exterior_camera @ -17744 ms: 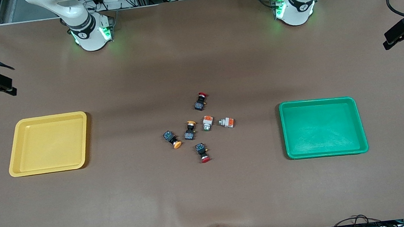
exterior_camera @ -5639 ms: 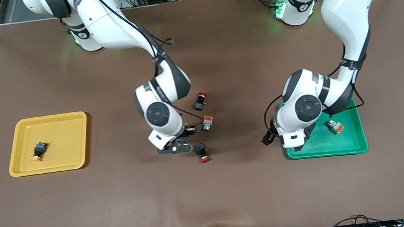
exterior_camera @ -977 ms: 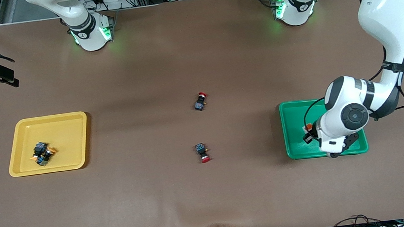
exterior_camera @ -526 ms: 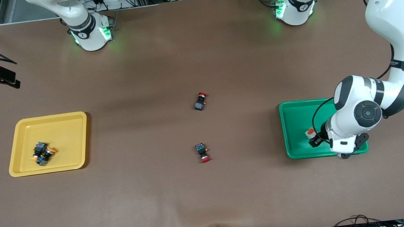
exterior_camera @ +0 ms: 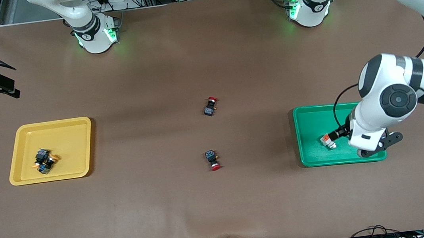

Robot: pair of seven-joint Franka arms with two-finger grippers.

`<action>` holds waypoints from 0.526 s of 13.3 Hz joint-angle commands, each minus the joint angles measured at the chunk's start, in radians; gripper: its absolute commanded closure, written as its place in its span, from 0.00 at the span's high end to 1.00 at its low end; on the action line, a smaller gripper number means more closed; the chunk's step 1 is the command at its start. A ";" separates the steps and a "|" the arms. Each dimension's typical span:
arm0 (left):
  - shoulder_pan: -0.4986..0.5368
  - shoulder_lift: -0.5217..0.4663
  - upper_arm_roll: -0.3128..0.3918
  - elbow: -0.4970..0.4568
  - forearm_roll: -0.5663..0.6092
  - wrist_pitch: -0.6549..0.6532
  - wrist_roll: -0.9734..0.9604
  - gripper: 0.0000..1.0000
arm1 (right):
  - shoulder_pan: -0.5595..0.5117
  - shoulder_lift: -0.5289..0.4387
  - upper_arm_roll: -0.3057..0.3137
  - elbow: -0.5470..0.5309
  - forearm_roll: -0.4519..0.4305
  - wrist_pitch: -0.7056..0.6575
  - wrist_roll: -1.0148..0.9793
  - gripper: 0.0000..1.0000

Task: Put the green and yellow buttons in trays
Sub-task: 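Lower the green button into the green tray and open the left gripper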

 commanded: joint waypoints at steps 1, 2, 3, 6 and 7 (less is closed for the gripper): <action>0.010 -0.081 -0.040 0.004 -0.036 -0.085 0.030 1.00 | -0.029 -0.002 0.005 0.004 0.025 0.003 -0.045 1.00; 0.010 -0.110 -0.043 0.011 -0.074 -0.106 0.036 1.00 | -0.026 -0.002 0.005 0.004 0.022 0.001 -0.046 1.00; 0.010 -0.133 -0.043 0.030 -0.113 -0.135 0.036 1.00 | -0.029 -0.002 0.005 0.000 0.022 -0.003 -0.046 1.00; 0.010 -0.194 -0.046 0.104 -0.176 -0.268 0.100 1.00 | -0.026 -0.002 0.006 -0.003 0.014 -0.008 -0.046 1.00; 0.011 -0.223 -0.044 0.118 -0.193 -0.289 0.131 1.00 | -0.025 -0.002 0.006 -0.003 0.014 -0.006 -0.046 1.00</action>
